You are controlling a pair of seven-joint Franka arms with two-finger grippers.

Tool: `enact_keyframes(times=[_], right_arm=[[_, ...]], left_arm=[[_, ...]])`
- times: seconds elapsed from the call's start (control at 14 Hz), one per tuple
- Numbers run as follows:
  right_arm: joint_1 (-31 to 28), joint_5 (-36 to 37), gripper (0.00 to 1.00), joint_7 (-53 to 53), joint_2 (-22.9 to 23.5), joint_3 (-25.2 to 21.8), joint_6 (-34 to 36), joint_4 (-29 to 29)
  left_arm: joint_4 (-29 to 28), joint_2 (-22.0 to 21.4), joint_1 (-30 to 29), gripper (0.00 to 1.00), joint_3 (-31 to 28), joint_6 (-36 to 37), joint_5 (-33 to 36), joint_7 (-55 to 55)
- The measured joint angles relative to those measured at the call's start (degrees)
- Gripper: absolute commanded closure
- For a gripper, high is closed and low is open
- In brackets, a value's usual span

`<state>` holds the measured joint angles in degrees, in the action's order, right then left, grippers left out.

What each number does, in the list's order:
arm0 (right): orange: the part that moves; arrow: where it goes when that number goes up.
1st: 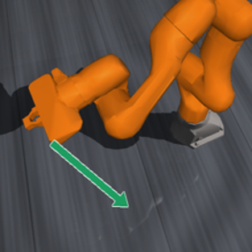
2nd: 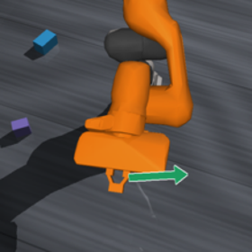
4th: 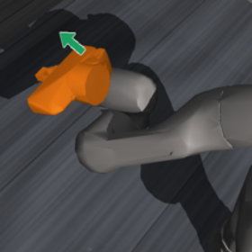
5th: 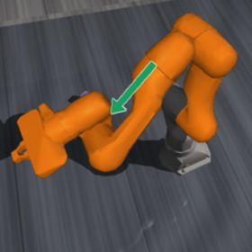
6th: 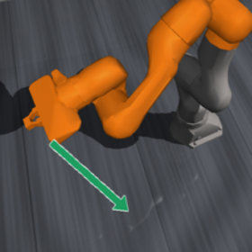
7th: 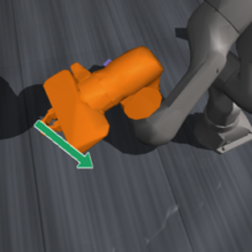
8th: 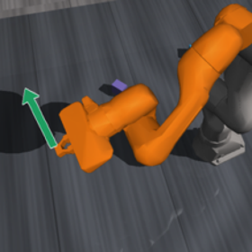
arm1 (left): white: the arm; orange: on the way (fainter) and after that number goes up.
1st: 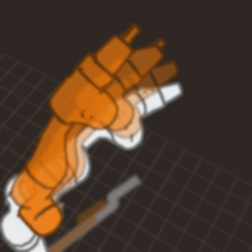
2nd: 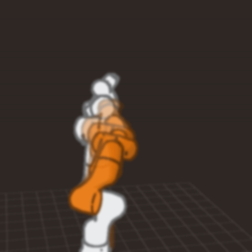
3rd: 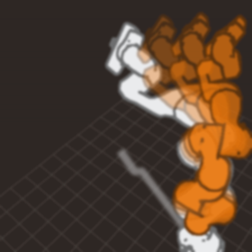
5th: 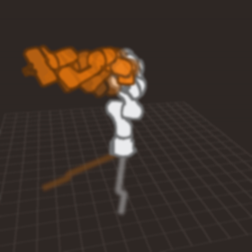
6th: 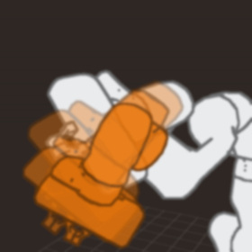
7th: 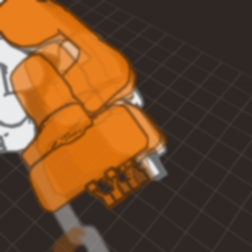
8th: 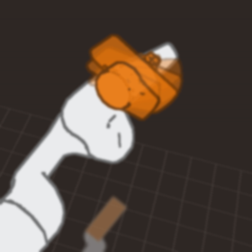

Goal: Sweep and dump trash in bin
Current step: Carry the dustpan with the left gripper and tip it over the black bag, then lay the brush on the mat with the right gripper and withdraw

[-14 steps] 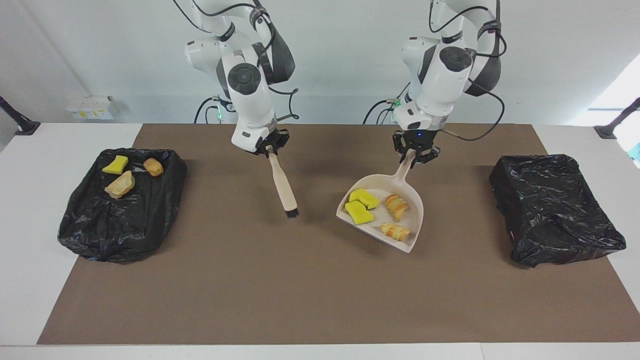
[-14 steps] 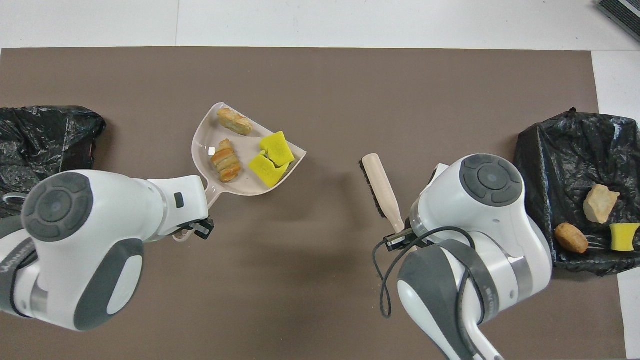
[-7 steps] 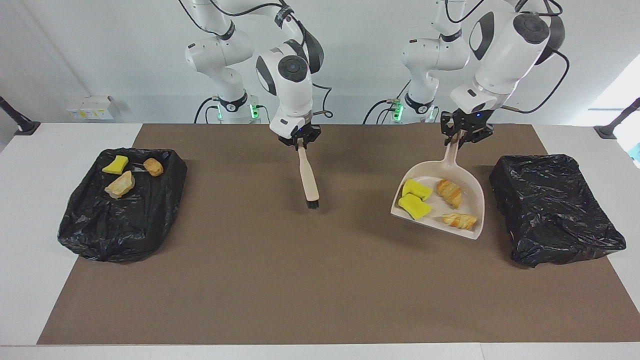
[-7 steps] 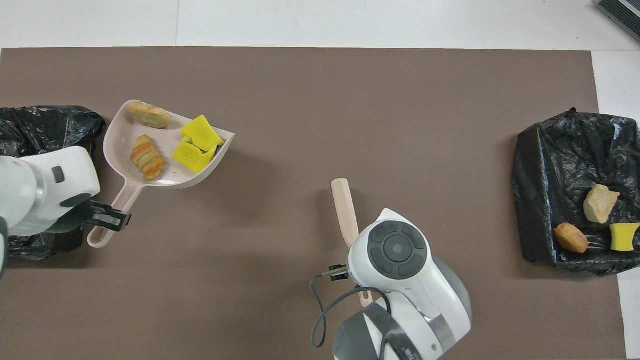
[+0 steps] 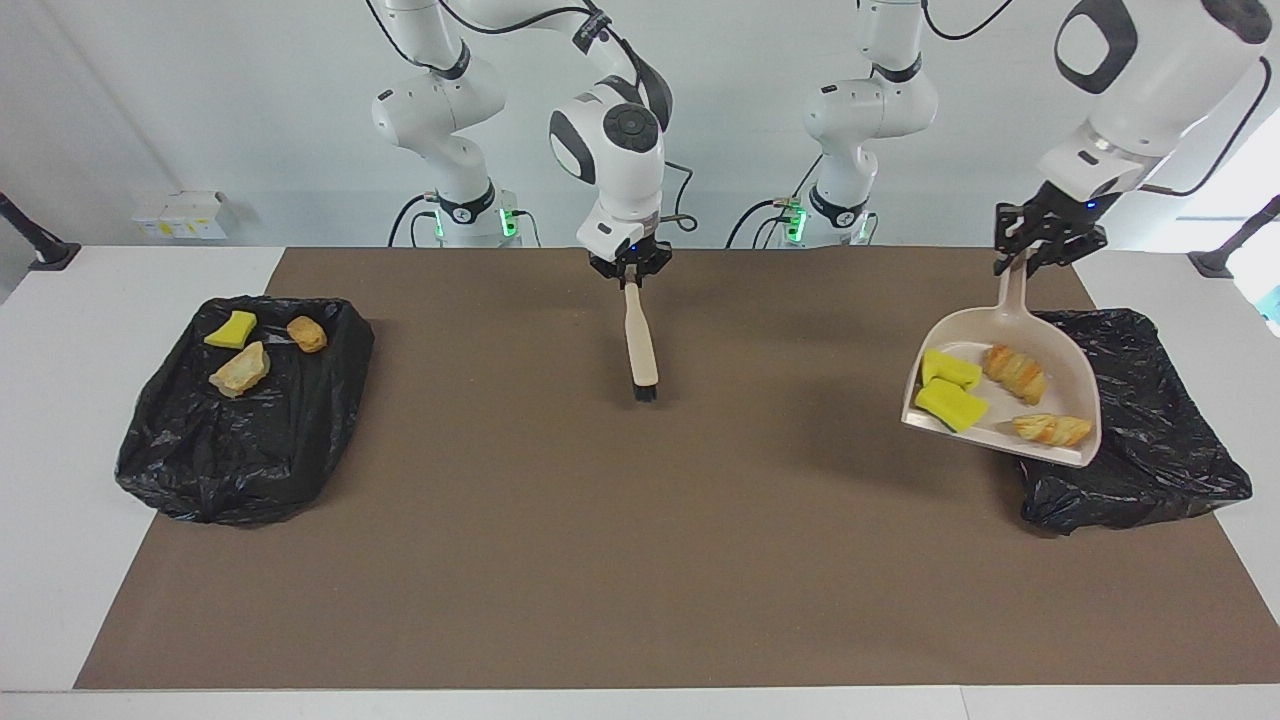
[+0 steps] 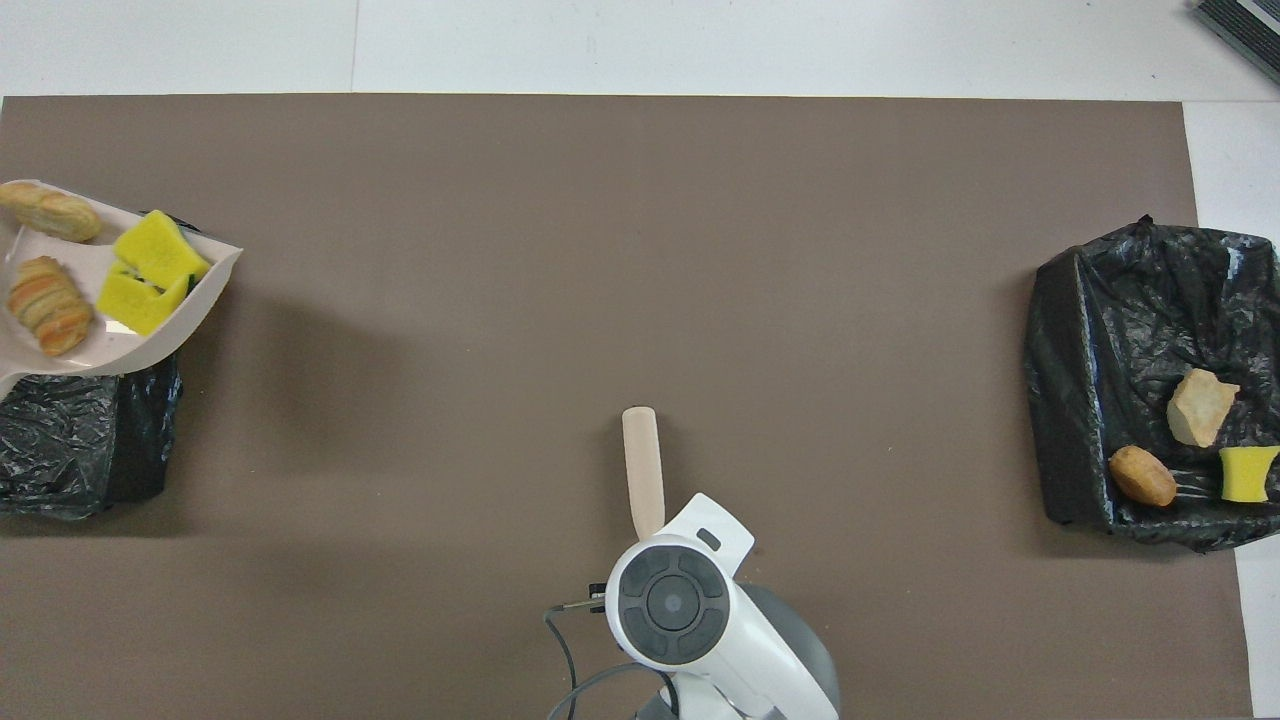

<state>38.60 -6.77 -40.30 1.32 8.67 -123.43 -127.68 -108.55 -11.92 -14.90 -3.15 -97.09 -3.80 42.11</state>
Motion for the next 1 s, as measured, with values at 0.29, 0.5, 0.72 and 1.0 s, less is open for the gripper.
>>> enact_keyframes(times=[0.29,0.5,0.72,1.0], right_arm=[[1.3,0.0,0.00,-0.8,2.3,-0.2,-1.7,0.4],[0.6,0.0,0.00,-0.8,2.0,-0.5,1.5,3.8],[-2.4,0.0,0.00,0.5,1.3,-0.8,8.0,9.5],[-8.6,0.2,0.00,9.2,0.8,-1.0,16.2,16.9]], left_arm=[[1.3,0.4,-9.4,1.00,-0.3,-0.8,2.1,9.4],[3.7,3.1,-13.5,1.00,-0.4,-2.8,7.2,15.1],[7.9,8.0,-15.6,1.00,-0.4,-5.6,12.8,22.2],[9.3,10.3,-15.3,1.00,0.8,-6.2,20.8,23.4]])
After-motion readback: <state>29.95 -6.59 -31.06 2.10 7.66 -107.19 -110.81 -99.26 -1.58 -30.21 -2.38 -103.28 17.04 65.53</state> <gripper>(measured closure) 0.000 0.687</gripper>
